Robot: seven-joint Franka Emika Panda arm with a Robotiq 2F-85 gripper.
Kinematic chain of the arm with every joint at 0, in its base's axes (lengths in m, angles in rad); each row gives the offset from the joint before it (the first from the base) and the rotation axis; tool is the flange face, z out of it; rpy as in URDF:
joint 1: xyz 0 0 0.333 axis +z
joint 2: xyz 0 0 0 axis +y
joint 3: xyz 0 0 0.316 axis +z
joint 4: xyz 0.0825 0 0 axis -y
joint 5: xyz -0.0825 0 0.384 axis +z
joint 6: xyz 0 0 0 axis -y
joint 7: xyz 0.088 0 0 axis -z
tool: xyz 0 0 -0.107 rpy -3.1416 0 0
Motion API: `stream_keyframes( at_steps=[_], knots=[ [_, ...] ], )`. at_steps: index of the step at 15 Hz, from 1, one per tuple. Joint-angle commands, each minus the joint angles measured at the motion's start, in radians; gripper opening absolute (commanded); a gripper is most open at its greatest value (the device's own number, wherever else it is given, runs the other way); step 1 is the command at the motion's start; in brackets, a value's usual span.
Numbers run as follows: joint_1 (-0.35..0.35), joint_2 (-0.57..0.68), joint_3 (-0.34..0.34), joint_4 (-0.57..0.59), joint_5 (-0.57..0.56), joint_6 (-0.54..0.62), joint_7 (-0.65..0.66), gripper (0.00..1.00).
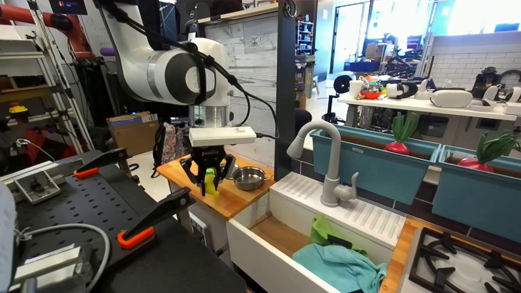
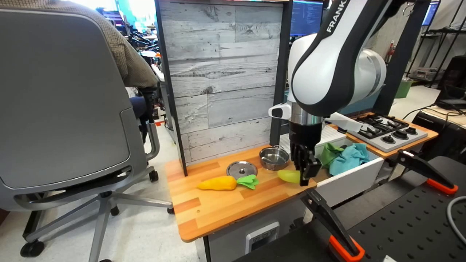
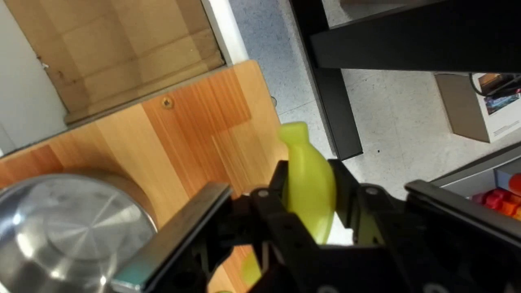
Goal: Move the banana to the left on the counter
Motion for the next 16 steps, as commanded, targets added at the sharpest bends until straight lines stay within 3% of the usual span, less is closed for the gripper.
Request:
stream_keyframes(
  at_steps=[1,10,16],
  knots=[
    [0.055,-0.103,0.002,-0.062,-0.041,-0.037,0.037,0.07],
    [0.095,-0.082,0.089,0.05,-0.013,-0.09,0.02,0.07],
    [0.15,0.014,0.088,0.181,-0.023,-0.176,0.036,0.07]
  ],
)
